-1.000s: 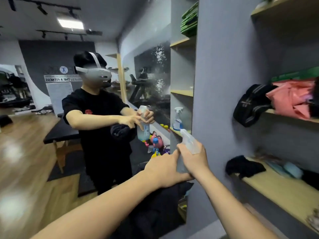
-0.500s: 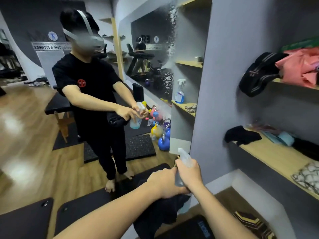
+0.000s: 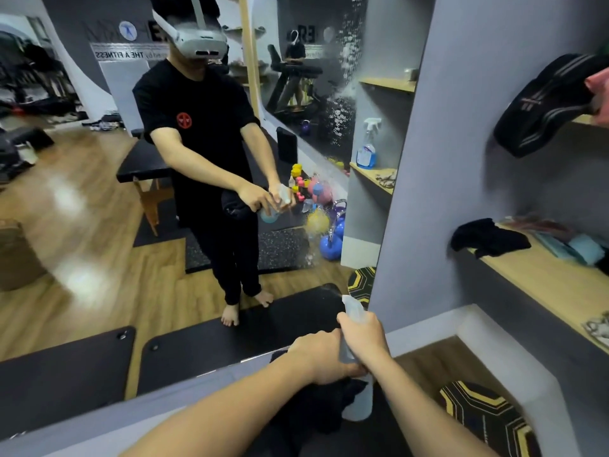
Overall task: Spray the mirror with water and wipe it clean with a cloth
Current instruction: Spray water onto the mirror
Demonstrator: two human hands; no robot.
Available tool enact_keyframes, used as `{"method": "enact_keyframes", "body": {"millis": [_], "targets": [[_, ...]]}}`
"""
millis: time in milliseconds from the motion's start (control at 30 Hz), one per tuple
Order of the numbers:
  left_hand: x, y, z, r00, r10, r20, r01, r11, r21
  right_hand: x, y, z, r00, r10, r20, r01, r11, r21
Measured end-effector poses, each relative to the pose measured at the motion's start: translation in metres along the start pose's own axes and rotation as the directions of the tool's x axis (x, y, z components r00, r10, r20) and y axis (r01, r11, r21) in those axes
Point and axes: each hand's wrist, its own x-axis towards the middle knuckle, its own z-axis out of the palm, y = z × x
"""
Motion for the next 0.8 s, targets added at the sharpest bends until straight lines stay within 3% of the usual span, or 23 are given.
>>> {"method": "enact_keyframes", "body": {"millis": [167,300,433,533,667,800], "targets": [[-0.002,-0.003,-0.005,0.999,-0.034,-0.035,0.034,0.999,0.001,0.004,-0.01,0.003,0.998,-0.056,0.02,0.057,0.998,-0.023],[-0.012,-0.003,-0.042,0.985,-0.023,-0.169,0.025,1.0,0.013,0.009,-0.048,-0.001,0.972,-0.234,-0.036,0.234,0.972,0.0],[-0.032,0.0,-0.13,0.921,0.021,-0.388,0.0,0.999,0.054,0.022,-0.139,-0.024,0.854,-0.494,-0.162,0.508,0.859,0.062],[-0.064,0.011,-0.227,0.798,0.081,-0.597,0.003,0.99,0.138,0.016,-0.245,-0.06,0.682,-0.687,-0.253,0.722,0.688,0.077],[-0.124,0.03,-0.356,0.596,0.18,-0.783,0.076,0.958,0.278,-0.024,-0.386,-0.114,0.443,-0.804,-0.396,0.89,0.448,0.085],[-0.185,0.048,-0.456,0.436,0.266,-0.86,0.166,0.915,0.368,-0.08,-0.493,-0.162,0.36,-0.799,-0.483,0.932,0.33,0.148]]}}
